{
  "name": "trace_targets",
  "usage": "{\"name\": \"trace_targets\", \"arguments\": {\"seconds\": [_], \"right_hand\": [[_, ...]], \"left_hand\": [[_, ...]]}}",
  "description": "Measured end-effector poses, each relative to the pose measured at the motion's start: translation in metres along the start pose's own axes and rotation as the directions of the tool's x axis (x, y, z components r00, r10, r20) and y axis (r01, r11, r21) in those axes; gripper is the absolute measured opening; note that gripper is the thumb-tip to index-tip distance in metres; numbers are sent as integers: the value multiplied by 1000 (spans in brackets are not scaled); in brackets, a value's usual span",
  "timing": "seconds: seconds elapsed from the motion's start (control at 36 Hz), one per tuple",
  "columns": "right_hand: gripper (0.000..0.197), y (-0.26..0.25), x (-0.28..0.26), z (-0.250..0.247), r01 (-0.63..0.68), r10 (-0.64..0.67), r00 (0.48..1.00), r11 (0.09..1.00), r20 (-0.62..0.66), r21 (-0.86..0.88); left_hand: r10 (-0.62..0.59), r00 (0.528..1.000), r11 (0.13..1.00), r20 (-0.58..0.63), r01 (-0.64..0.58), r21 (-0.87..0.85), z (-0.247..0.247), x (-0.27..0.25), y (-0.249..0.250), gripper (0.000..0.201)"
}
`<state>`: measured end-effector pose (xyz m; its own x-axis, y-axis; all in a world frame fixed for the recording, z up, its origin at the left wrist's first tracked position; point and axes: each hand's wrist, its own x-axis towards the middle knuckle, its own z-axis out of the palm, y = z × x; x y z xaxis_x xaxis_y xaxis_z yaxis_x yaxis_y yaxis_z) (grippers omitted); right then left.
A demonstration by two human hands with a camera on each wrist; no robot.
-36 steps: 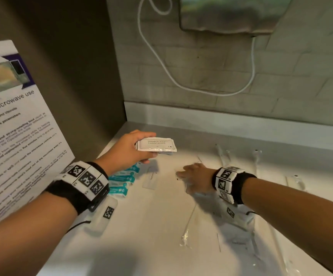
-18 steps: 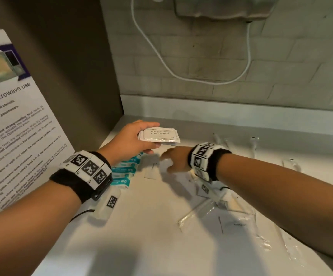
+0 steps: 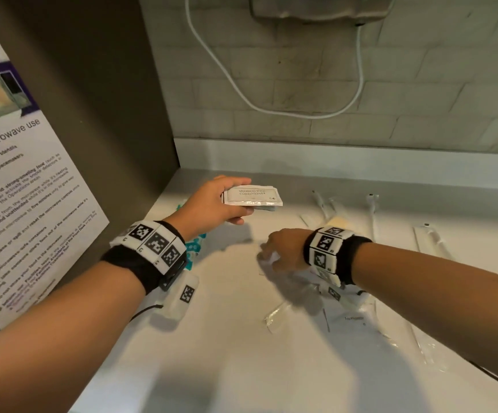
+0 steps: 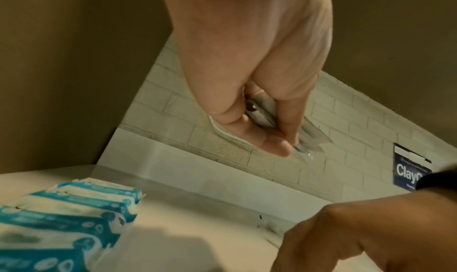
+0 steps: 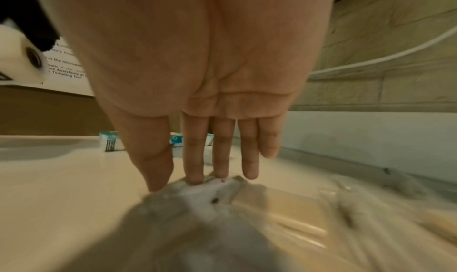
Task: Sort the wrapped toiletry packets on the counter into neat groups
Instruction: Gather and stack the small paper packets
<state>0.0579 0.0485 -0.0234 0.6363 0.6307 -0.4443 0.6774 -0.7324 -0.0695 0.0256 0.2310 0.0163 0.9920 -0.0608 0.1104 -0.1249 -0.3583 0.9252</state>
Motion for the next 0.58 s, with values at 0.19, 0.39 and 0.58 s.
{"name": "trace_targets", "arguments": {"seconds": [0.19,0.39,0.58], "right_hand": [[44,13,-29,-6,-94,94,996,995,6,28],[114,33,-32,-26,-141,219,970,854,-101,501],[74,15,-26,-21,-17,83,996,611,-42,791]], "left_hand": [[-3,999,1000,40,3,-14,25,-4,-2,59],[-20,999,999,51,18,42,27,-14,-10,58],[-5,997,991,80,-6,134,33,-19,-22,55]]}}
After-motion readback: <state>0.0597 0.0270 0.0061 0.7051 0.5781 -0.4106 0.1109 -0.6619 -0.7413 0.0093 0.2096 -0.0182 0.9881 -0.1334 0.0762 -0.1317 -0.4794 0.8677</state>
